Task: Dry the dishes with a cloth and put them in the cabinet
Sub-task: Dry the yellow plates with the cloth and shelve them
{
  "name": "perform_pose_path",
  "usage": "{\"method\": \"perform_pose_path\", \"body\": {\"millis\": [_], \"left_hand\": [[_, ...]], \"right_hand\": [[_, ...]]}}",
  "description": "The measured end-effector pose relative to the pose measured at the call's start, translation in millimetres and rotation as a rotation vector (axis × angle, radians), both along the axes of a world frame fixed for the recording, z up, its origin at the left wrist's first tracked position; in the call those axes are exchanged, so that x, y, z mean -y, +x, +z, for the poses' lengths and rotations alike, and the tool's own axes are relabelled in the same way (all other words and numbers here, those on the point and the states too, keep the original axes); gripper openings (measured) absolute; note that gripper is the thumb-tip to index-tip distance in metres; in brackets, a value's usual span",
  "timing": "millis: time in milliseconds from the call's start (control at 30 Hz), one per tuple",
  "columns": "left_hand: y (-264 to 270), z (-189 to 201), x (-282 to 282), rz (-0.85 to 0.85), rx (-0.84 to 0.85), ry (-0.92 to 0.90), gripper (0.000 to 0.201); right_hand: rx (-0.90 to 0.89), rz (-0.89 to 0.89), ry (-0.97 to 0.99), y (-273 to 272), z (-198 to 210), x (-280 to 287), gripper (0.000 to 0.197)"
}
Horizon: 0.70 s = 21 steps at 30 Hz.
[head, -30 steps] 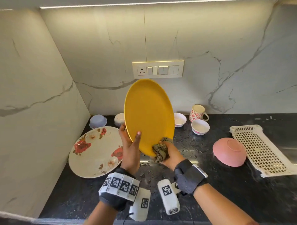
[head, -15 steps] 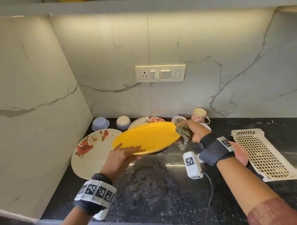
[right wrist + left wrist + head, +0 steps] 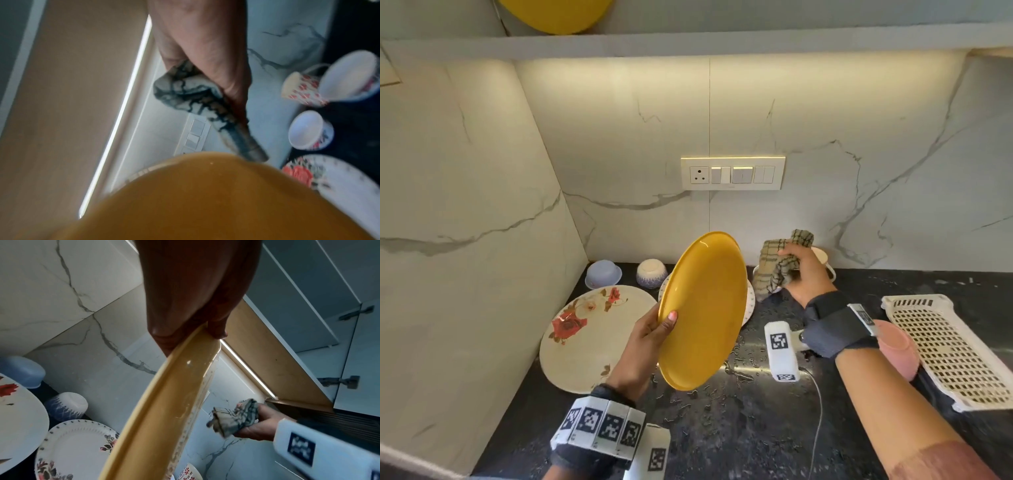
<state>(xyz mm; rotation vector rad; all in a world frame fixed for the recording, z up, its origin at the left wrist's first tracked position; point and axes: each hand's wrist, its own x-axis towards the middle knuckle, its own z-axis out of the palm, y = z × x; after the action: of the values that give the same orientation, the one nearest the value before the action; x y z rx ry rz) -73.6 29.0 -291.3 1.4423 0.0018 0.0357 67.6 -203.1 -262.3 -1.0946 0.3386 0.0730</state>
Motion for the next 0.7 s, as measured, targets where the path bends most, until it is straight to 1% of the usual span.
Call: {"method": "perform_pose_path", "body": {"millis": [33,67,100,133,233,300,367,433,533,633,700], "left_hand": [[0,0,-1,-0.007,0.0,-0.014,0.039],[-1,2,0,-0.011,-0.002,-0.028,0.039],[0,2,0,-0.011,0.0,-0.04,0.038],[0,3,1,-0.013,0.001,-0.05,0.037],[2,5,3,-0.009,-0.006,-0.078,0.03],[5,9,4,0.007,-0.017,-0.097,0.028],[8,15,2,0.025,-0.015,-0.125,0.031],[10,21,-1,0.048,-0.015,-0.175,0.034],[10,26,-9,0.083,-0.036,-0.265,0.041],[11,26,-18,0.137,-0.086,-0.351,0.046],[11,24,-22,0.183,-0.112,-0.451,0.056]], "right_hand": [[-0.019,-0.076,-0.045,1,0,-5,0.005],[-0.017,-0.128,-0.145,2,1,-12,0.003],[0.008,-0.149,-0.241,3,2,-20,0.0],[0.054,-0.128,-0.341,2,6,-31,0.005],[0.288,0.023,-0.566,-7,10,-65,0.016],[0.473,0.145,-0.616,-18,12,-85,0.023],[0.658,0.273,-0.661,-33,14,-102,0.035],[0.83,0.396,-0.684,-41,7,-116,0.045],[0.953,0.539,-0.782,-42,-6,-130,0.053],[1.063,0.623,-0.866,-45,-16,-138,0.058],[1.112,0.683,-0.923,-51,-22,-143,0.062]]}}
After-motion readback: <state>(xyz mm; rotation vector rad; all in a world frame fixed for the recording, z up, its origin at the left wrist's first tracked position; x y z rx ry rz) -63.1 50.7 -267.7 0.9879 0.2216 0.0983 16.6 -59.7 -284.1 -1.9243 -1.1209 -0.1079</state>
